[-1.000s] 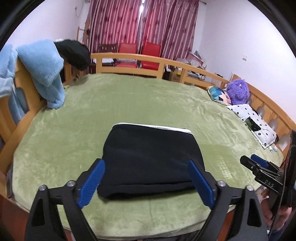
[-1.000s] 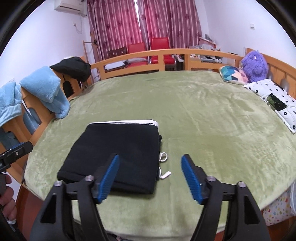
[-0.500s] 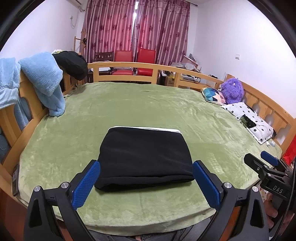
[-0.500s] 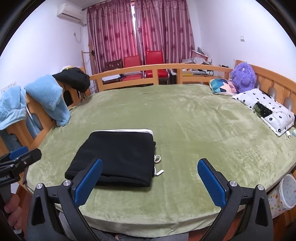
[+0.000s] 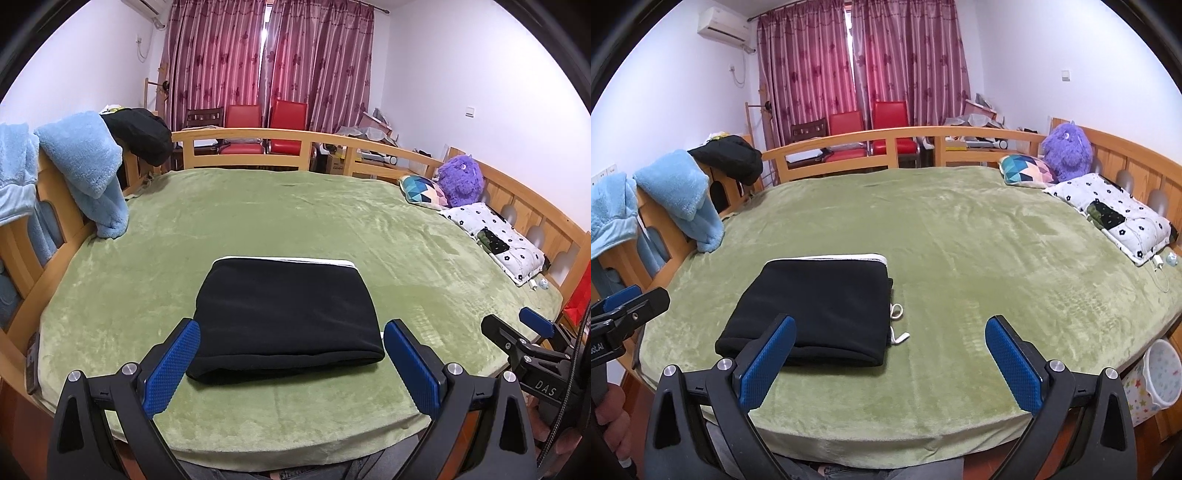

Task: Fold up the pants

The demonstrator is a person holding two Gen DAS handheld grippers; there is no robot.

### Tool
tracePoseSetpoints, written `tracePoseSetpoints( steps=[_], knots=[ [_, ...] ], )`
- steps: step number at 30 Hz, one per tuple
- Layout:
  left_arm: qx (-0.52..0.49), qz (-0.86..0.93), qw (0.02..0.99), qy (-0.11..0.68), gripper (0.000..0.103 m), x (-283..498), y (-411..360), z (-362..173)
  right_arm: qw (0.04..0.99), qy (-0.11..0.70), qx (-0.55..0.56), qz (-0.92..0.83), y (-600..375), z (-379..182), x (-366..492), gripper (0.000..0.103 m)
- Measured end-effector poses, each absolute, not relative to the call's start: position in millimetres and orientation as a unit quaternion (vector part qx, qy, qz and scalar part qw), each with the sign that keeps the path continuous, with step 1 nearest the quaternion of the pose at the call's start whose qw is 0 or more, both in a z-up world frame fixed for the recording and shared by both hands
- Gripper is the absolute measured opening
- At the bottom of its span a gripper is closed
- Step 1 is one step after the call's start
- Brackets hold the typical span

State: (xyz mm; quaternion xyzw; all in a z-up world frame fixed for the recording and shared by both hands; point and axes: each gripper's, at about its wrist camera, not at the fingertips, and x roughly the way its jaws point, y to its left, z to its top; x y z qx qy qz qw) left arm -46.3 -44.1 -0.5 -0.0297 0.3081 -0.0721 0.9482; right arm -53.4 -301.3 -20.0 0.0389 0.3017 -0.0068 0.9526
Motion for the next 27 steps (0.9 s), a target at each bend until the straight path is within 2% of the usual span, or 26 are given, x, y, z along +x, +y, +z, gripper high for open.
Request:
tracePoseSetpoints(
  steps=[27],
  knots=[
    [-0.035,-0.073,0.949,0.306,0.101,-46.2,-42.5,3.7,0.956,0.292,0.032,-0.025,-293.0,-11.0,-60.7,0.101]
  ],
)
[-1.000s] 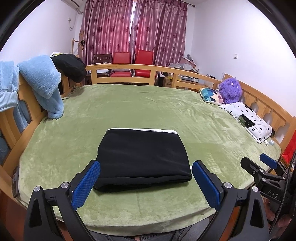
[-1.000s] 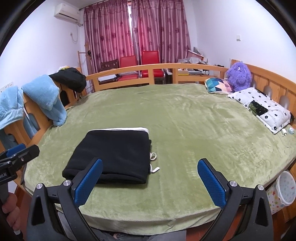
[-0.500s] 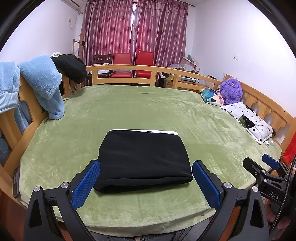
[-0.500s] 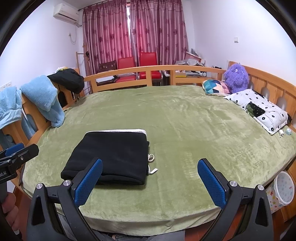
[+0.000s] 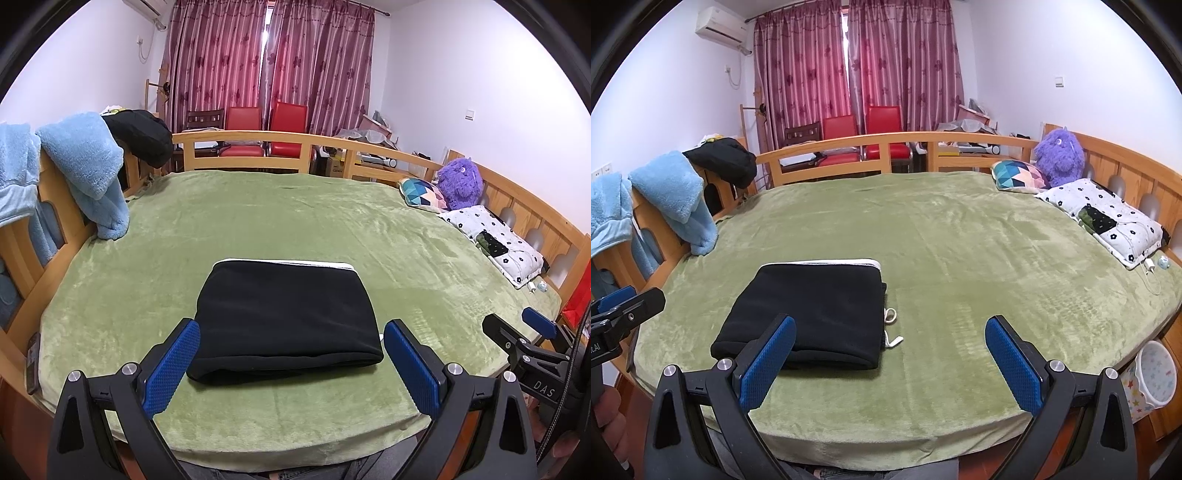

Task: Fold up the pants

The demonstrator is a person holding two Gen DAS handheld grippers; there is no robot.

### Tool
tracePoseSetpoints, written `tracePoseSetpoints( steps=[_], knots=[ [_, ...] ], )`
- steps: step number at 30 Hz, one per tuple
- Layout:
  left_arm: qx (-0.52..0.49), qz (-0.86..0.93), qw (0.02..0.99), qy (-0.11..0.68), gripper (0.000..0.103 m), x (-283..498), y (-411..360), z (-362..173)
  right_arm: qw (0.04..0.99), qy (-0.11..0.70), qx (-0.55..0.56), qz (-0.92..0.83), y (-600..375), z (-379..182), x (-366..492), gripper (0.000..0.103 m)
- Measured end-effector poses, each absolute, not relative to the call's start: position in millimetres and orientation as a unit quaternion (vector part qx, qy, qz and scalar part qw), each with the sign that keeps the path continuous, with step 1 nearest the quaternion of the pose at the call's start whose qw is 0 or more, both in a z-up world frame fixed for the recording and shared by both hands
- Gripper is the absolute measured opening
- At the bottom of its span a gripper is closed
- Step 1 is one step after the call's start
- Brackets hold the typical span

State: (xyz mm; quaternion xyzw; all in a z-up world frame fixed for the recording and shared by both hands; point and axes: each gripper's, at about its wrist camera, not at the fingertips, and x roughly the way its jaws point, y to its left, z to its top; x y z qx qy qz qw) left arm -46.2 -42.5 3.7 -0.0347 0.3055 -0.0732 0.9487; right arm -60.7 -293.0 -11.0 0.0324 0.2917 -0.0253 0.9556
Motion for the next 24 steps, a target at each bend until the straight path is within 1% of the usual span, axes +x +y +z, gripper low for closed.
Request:
tracePoseSetpoints(
  steps=[24],
  knots=[
    [-0.033,-0.070,0.949,0.304,0.101,-46.5,-37.0,6.2,0.956,0.291,0.031,-0.029,-294.3,-9.7,-60.7,0.101]
  ],
)
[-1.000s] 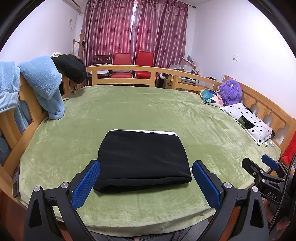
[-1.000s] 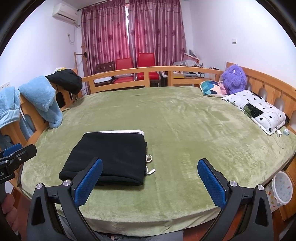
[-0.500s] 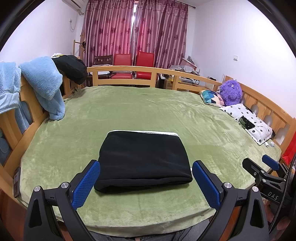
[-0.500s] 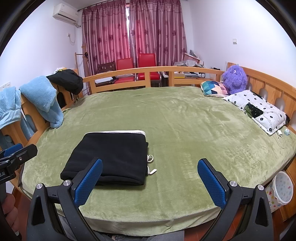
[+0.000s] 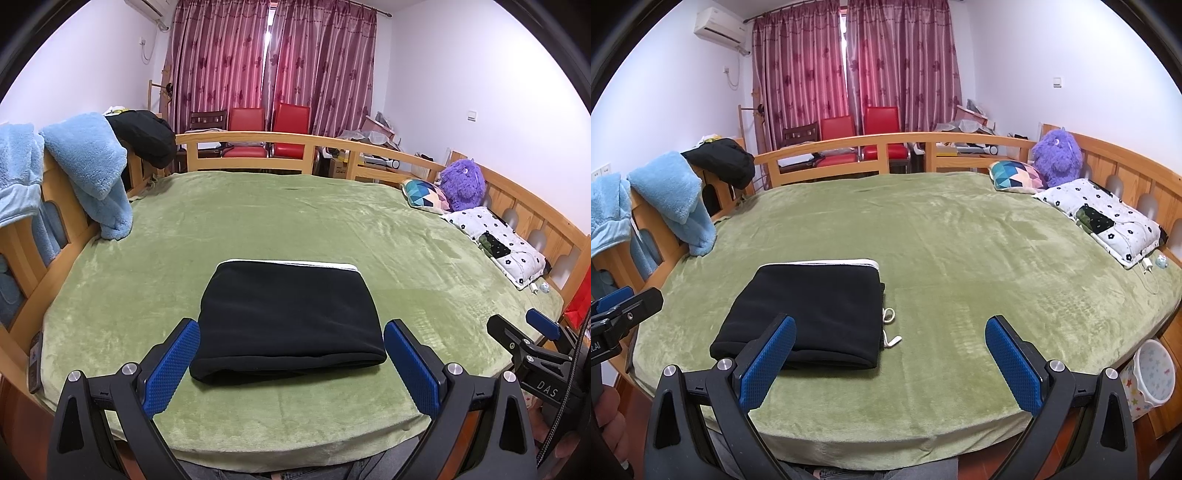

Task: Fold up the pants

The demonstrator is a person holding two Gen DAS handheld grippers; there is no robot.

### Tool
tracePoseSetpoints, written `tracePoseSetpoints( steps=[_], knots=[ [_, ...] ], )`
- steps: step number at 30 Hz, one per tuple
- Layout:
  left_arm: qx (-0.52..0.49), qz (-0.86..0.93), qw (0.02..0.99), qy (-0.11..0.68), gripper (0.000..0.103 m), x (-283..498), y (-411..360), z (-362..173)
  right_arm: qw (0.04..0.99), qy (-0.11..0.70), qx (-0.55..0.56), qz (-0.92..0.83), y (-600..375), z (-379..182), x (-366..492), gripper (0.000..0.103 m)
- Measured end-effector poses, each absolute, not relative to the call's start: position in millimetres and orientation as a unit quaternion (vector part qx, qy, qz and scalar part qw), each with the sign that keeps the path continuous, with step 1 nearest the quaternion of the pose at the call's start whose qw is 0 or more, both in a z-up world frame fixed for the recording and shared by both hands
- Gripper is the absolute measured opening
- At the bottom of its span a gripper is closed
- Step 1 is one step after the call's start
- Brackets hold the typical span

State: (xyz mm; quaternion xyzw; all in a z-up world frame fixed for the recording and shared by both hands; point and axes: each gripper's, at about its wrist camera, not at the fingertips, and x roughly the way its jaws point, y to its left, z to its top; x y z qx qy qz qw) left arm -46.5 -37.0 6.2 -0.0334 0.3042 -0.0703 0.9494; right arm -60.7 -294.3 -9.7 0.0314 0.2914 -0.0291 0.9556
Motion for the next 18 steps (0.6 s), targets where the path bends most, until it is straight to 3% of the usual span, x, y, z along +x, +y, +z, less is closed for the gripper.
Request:
tracePoseSetpoints(
  steps=[18],
  knots=[
    [-0.041,-0.067,0.948,0.307,0.101,-43.7,-36.7,4.7,0.955,0.293,0.028,-0.023,-282.7,-11.9,-58.6,0.101]
  ],
)
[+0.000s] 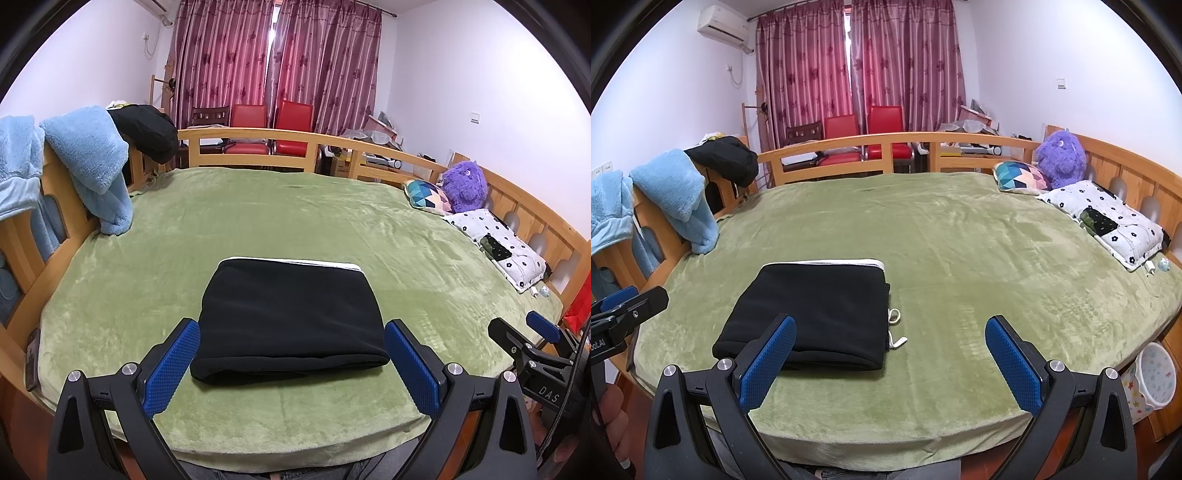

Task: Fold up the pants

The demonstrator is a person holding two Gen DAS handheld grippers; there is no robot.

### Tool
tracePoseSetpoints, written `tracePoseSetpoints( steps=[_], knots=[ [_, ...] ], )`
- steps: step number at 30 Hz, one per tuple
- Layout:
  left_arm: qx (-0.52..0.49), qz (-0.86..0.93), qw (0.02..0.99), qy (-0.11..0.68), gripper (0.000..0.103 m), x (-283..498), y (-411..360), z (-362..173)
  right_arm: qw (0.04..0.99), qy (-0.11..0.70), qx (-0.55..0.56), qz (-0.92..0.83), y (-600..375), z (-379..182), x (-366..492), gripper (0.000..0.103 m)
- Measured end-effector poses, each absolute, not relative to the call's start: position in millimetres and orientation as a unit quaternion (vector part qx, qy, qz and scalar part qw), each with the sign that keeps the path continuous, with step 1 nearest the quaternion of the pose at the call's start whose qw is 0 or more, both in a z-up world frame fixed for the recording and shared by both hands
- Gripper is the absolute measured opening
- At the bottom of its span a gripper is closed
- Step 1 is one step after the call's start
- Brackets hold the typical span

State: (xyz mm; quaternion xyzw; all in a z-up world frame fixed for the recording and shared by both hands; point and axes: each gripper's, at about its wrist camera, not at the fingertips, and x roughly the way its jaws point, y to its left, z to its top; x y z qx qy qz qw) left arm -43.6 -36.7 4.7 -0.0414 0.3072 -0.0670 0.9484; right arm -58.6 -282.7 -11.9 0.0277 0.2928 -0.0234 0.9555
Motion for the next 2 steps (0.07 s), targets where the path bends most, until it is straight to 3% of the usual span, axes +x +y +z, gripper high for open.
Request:
tracePoseSetpoints(
  steps=[2],
  knots=[
    [-0.042,-0.066,0.948,0.307,0.101,-40.6,-36.4,2.4,0.956,0.293,0.026,-0.020,-279.8,-13.1,-56.4,0.101]
  ],
)
